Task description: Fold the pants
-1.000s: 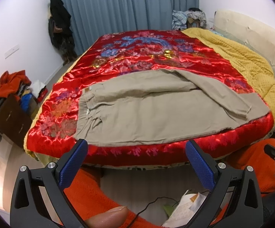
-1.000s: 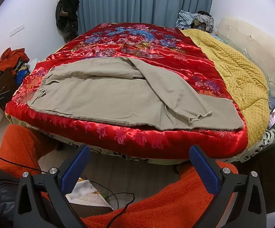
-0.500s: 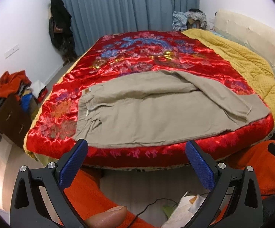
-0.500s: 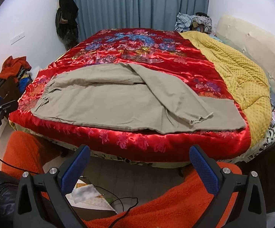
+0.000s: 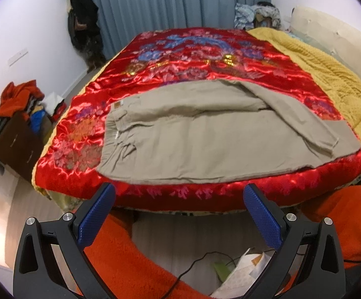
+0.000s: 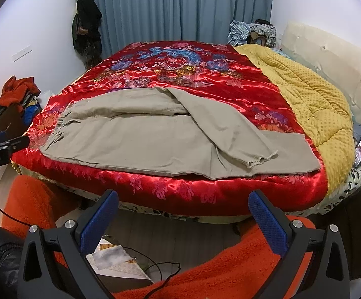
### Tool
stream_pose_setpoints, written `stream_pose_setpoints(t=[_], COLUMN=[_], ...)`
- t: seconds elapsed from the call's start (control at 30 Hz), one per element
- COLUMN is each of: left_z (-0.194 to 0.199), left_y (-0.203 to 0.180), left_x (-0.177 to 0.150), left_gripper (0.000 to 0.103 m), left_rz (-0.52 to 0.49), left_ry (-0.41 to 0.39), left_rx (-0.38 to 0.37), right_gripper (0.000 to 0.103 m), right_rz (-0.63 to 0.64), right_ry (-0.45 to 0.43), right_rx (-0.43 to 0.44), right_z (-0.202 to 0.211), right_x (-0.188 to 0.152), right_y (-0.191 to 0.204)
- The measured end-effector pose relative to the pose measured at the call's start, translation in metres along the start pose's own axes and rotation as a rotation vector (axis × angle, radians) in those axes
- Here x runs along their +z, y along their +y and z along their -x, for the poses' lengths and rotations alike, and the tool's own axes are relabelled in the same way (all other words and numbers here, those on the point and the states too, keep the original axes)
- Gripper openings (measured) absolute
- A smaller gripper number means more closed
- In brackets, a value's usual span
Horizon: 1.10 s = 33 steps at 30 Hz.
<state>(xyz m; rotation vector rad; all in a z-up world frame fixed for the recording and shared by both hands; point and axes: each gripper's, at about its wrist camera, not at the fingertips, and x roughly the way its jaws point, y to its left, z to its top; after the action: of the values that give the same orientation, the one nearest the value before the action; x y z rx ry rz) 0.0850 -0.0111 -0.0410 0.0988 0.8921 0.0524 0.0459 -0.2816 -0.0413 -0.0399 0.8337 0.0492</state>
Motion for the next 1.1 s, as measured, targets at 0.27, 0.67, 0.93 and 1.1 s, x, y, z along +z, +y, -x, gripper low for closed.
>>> stream_pose_setpoints(t=[0.27, 0.67, 0.93, 1.1], left_z=[-0.007, -0.020, -0.027, -0.026], left_y=[0.002, 0.003, -0.001, -0.007], left_x=[-0.002, -0.002, 0.001, 0.007], left_gripper=[0.102, 0.102, 0.102, 0.102], left_rz=[-0.001, 0.000, -0.018, -0.038], left_ry=[0.029, 0.069, 0.075, 0.063], left_rx=[0.007, 0.008, -0.008, -0.005], right_gripper=[0.103, 0.103, 0.103, 0.103], right_rz=[-0.004, 0.010, 0.029, -0.038], right_ry=[0.010, 0.042, 0.028, 0.018], right_rx=[0.003, 0.017, 0.051, 0.102], right_z=[-0.002, -0.014, -0.018, -0.039], right_x=[0.002, 0.003, 0.007, 0.015], right_y=[0.001, 0.005, 0.010, -0.018])
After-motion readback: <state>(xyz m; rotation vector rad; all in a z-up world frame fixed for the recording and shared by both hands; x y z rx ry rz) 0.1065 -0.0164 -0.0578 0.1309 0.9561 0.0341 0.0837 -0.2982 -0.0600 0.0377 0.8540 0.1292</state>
